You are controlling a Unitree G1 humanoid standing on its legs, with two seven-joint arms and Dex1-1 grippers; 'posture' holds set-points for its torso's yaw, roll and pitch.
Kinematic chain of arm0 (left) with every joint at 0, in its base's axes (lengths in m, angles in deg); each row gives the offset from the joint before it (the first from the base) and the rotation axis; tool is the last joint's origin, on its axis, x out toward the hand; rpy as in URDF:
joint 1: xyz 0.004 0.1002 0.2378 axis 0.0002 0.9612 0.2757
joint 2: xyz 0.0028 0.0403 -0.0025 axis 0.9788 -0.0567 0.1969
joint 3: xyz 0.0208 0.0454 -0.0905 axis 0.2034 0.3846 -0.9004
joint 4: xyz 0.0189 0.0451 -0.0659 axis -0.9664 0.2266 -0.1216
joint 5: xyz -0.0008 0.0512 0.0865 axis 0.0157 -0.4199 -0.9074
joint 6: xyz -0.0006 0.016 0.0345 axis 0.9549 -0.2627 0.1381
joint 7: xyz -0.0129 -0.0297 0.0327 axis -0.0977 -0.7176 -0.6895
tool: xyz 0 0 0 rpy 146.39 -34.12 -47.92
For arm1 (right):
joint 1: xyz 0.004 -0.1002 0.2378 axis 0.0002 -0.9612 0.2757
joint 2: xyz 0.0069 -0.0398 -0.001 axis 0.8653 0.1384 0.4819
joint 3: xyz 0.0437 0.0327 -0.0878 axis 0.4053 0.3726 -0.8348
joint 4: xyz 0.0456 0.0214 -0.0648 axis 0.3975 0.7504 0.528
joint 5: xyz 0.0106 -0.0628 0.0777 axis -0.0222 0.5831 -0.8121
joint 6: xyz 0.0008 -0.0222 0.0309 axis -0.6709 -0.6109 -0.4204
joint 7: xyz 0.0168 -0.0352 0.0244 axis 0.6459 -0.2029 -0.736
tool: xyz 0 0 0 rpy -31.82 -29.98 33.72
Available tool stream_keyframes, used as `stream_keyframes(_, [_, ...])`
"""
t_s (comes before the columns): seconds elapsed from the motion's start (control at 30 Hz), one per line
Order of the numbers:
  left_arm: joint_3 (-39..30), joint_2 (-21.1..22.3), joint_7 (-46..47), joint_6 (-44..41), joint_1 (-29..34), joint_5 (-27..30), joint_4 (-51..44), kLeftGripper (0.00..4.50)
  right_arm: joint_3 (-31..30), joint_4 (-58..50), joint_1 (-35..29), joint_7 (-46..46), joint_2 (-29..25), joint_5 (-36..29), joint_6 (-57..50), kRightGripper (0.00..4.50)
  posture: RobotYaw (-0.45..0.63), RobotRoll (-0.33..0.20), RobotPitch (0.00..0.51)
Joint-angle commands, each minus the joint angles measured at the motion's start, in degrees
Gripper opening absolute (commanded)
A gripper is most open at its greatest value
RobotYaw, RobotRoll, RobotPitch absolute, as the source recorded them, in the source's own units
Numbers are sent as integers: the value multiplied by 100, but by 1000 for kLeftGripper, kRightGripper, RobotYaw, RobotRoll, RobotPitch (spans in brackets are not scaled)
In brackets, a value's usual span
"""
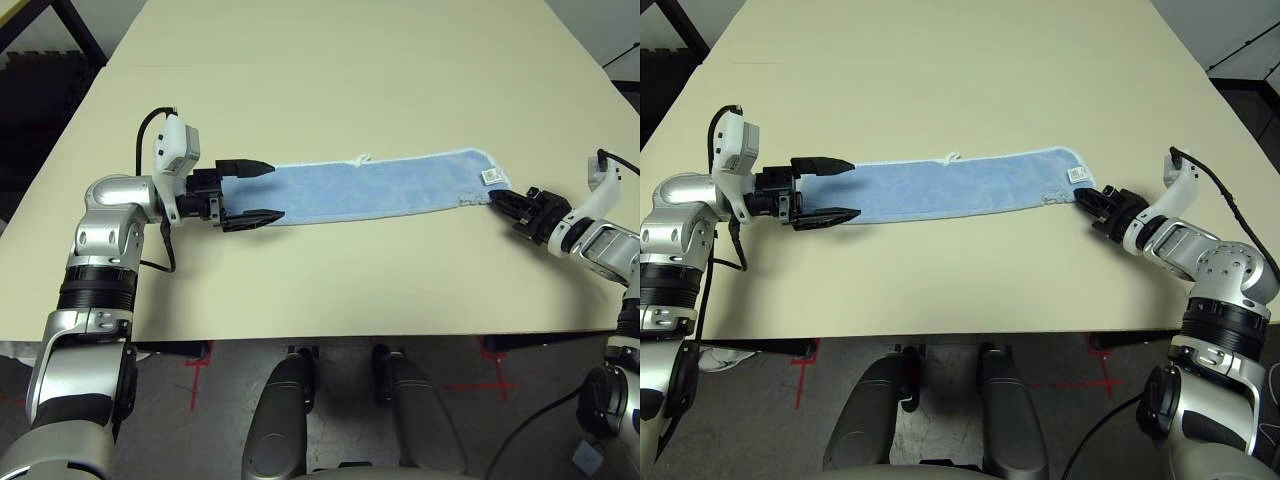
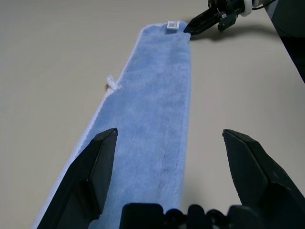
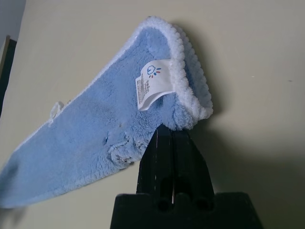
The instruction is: Fold the towel and set it aside.
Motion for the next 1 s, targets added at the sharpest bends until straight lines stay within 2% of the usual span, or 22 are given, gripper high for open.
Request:
stream_keyframes(0.03, [61, 57, -30, -4, 75, -53, -70, 4500, 208, -197, -206, 156, 3, -102, 2, 24, 34, 0, 218])
stream_keyframes(0.4, [100, 46, -84, -60, 109, -23, -104, 4500, 596, -1378, -975, 439, 99, -945, -613, 24, 19, 0, 217])
stream_keyframes(0.57, [133, 10, -108, -70, 94, -13, -94, 4500, 704, -1627, -1118, 726, 222, -1222, -634, 24, 19, 0, 217])
stream_keyframes(0.9, [155, 35, -173, -115, 78, -1, -97, 4500, 551, -1533, -1266, 904, 83, -1049, -347, 24, 15, 0, 213])
stream_keyframes(1.0, [153, 42, -185, -139, 83, 4, -125, 4500, 486, -1488, -1294, 957, 110, -999, -303, 783, 15, 0, 213])
